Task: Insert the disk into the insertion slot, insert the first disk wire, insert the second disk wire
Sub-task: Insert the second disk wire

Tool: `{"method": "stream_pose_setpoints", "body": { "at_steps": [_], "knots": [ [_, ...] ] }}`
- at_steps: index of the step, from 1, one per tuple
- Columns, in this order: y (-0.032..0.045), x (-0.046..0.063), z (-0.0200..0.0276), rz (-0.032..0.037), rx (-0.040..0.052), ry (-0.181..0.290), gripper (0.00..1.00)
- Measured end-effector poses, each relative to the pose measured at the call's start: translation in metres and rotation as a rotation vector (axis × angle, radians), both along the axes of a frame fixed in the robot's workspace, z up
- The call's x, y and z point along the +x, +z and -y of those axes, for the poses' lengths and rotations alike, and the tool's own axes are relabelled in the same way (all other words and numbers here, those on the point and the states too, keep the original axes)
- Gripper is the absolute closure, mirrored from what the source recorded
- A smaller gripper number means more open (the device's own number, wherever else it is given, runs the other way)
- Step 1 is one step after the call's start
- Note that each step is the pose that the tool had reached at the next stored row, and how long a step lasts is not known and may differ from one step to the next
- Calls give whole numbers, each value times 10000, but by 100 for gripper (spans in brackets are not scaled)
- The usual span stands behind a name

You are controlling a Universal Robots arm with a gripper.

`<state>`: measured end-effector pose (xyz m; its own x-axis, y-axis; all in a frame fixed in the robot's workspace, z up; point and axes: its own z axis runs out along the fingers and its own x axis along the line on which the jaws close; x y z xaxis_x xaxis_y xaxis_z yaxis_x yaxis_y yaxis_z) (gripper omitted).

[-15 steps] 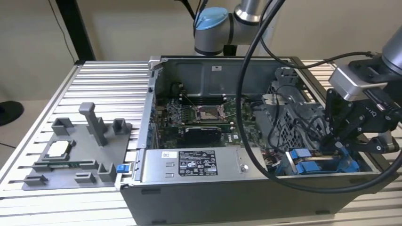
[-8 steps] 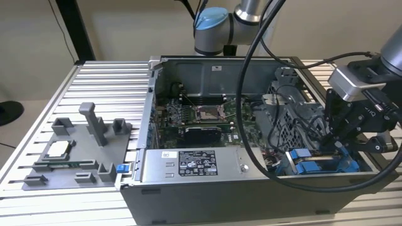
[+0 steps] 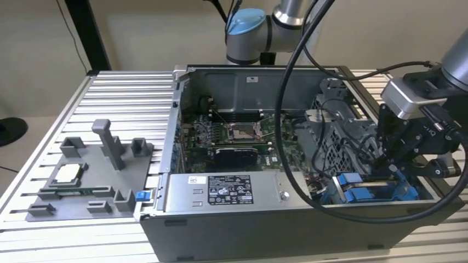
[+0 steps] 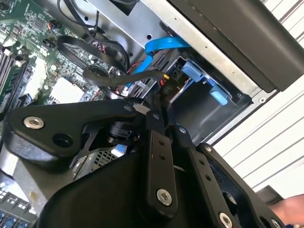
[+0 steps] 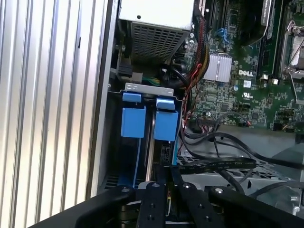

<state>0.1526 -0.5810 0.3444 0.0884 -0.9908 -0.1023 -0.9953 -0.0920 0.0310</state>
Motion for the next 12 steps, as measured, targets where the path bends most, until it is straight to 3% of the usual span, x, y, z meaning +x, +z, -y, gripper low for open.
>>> {"method": "stream_pose_setpoints", "body": {
  "at_steps": [12],
  "knots": [
    [-47, 1, -8, 13, 13, -274, 100]
  ]
}}
